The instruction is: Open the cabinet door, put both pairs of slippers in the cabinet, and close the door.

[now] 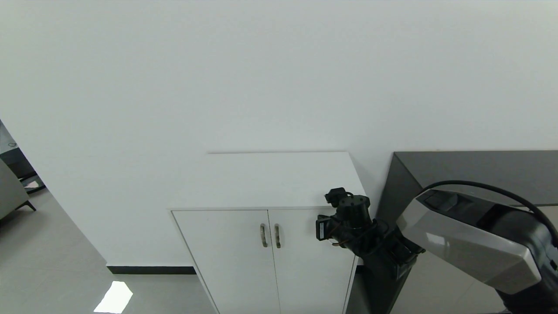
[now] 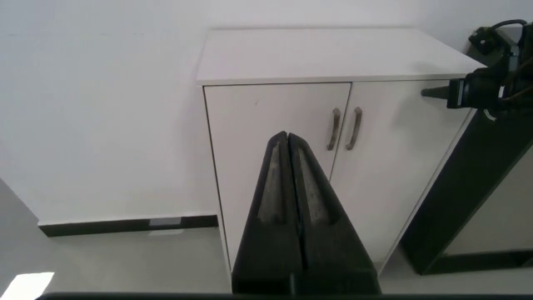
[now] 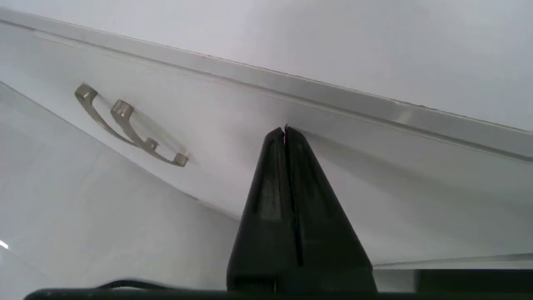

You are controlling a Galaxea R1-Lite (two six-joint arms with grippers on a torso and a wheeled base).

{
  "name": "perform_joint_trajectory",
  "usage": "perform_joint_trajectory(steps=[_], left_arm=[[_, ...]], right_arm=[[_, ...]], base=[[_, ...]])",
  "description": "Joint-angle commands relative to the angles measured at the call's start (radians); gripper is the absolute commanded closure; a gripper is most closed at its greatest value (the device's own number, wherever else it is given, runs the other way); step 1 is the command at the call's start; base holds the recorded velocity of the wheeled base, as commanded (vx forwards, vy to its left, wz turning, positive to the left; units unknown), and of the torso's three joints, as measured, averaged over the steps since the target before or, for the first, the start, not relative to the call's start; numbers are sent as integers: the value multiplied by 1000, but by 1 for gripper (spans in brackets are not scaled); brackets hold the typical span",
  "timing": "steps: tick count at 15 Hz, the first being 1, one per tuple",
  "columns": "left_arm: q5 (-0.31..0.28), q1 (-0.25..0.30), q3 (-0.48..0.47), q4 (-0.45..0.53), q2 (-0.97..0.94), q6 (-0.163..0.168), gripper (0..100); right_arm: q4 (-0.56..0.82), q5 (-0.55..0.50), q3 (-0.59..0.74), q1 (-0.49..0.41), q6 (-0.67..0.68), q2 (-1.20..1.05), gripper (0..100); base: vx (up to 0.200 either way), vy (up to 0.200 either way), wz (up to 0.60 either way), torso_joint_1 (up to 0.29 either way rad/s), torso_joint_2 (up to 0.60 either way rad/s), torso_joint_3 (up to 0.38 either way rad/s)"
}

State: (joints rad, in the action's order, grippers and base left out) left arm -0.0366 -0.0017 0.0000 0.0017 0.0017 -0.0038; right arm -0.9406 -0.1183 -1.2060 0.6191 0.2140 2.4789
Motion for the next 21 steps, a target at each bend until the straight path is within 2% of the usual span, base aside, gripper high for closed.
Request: perform_joint_trajectory(steps=[1, 8, 11, 14, 16, 17, 18, 20, 21], left_arm=[[0, 0, 0, 0, 0, -1, 100], [1, 0, 0, 0, 0, -2, 100], [1, 0, 0, 0, 0, -2, 100], [1, 0, 0, 0, 0, -2, 100], [0, 0, 0, 0, 0, -2, 100], [0, 0, 0, 0, 0, -2, 100], [1, 0, 0, 0, 0, -2, 100], [1, 0, 0, 0, 0, -2, 100], [1, 0, 0, 0, 0, -2, 100]], right_arm=[[0, 0, -6, 1, 1, 6, 100], [20, -3, -43, -1, -1, 34, 100], [17, -1, 32, 5, 7, -41, 100], [3, -3, 200, 47, 59, -198, 100], [-10, -6, 385, 56, 70, -362, 100], [-12, -7, 391, 56, 70, -368, 100], [-23, -7, 569, 54, 71, -526, 100], [-23, -7, 694, 54, 71, -672, 100], [-13, -9, 796, 51, 68, -810, 100]], base=[[0, 0, 0, 0, 0, 0], [0, 0, 0, 0, 0, 0], [0, 0, 0, 0, 0, 0], [0, 0, 0, 0, 0, 0], [0, 0, 0, 0, 0, 0], [0, 0, 0, 0, 0, 0], [0, 0, 0, 0, 0, 0], [0, 0, 0, 0, 0, 0], [0, 0, 0, 0, 0, 0]])
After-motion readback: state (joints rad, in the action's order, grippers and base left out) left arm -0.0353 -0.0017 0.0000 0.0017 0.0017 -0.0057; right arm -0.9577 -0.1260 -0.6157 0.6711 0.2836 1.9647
